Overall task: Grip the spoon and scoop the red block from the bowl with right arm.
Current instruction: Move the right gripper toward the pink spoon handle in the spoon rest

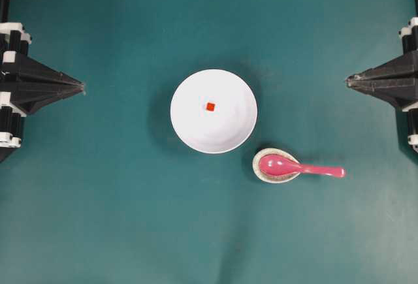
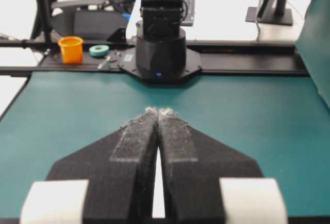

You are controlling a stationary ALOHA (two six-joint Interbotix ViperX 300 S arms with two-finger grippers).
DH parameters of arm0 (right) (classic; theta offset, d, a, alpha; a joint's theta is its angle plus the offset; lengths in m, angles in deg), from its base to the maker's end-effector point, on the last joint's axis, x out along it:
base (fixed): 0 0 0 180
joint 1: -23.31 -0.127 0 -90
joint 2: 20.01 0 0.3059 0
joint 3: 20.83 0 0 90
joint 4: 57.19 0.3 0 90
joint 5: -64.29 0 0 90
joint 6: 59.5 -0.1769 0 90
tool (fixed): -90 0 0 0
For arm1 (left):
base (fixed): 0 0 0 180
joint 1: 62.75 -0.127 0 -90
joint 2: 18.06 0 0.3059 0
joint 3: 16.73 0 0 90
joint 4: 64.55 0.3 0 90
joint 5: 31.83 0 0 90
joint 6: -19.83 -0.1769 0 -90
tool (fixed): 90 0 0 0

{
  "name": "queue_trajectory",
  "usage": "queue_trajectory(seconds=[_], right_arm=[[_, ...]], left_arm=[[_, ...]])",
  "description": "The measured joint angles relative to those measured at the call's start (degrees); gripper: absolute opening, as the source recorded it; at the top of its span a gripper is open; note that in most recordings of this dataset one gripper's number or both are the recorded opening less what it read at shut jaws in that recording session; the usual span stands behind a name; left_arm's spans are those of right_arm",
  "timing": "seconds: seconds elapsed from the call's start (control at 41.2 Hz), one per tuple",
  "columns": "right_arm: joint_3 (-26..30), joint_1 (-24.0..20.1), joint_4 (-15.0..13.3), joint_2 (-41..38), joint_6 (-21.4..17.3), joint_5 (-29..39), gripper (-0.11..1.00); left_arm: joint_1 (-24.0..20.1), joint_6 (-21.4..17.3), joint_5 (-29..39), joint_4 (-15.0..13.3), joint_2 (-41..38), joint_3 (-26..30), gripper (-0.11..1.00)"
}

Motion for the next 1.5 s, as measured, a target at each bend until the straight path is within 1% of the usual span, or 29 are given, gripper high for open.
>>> queue_trajectory(seconds=[0.024,0.049,0.097,0.194,0.34,0.558,0.607,0.776,0.825,0.873,0.97,1.092,1.164,1.237,1.359,1.504], right_arm=[[-0.09,0.00,0.09,0.00,-0.09,0.00,0.00],[0.00,0.00,0.09,-0.26,-0.70,0.26,0.00],[0.00,0.00,0.26,-0.53,-0.88,2.20,0.00],[0.00,0.00,1.05,-1.14,-1.49,5.19,0.00],[0.00,-0.26,1.85,-1.14,-3.16,6.86,0.00],[0.00,-2.11,1.85,-2.46,-5.45,7.56,0.01],[0.00,-2.64,1.93,-2.99,-5.89,7.65,0.06],[-0.18,-3.52,2.99,-6.33,-8.88,7.73,0.48],[-0.26,-3.60,3.25,-7.38,-9.40,7.73,0.55],[-0.35,-3.96,3.43,-8.70,-9.76,7.65,0.58],[-0.53,-5.19,3.69,-11.60,-9.84,7.65,0.56],[-0.62,-7.65,4.83,-16.79,-9.93,7.12,0.56],[-0.88,-9.14,6.06,-19.86,-9.93,5.36,0.56],[-1.41,-10.63,7.91,-22.68,-9.93,2.37,0.56],[-2.90,-13.54,12.30,-27.33,-9.84,-3.69,0.56],[-4.66,-17.67,17.75,-30.85,-9.84,-8.44,0.56]], left_arm=[[0.00,-0.09,0.35,0.00,0.00,0.09,0.00],[-0.09,-0.44,2.81,0.53,-0.09,0.26,0.00],[-0.18,-0.09,4.57,0.62,-0.09,0.53,0.00],[-0.18,0.70,6.86,0.70,-0.09,1.05,0.00],[-0.18,0.70,7.65,0.70,-0.09,1.23,0.00],[-0.26,0.70,7.65,0.70,-0.09,1.23,0.00],[-0.26,0.70,7.73,0.70,-0.09,1.23,0.00],[-0.18,0.70,8.09,0.70,-0.09,1.14,0.00],[-0.26,0.70,8.17,0.70,-0.09,1.23,0.00],[-0.26,0.70,8.09,0.70,-0.09,1.23,0.00],[-0.18,0.70,8.17,0.70,-0.09,1.23,0.00],[-0.18,0.70,8.17,0.70,-0.09,1.23,0.00],[-0.26,0.70,8.17,0.70,-0.09,1.23,0.00],[-0.26,0.79,8.26,0.70,-0.09,1.23,0.00],[-0.18,0.70,8.26,0.79,-0.09,1.23,0.00],[-0.18,0.79,8.26,0.70,0.00,1.23,0.00]])
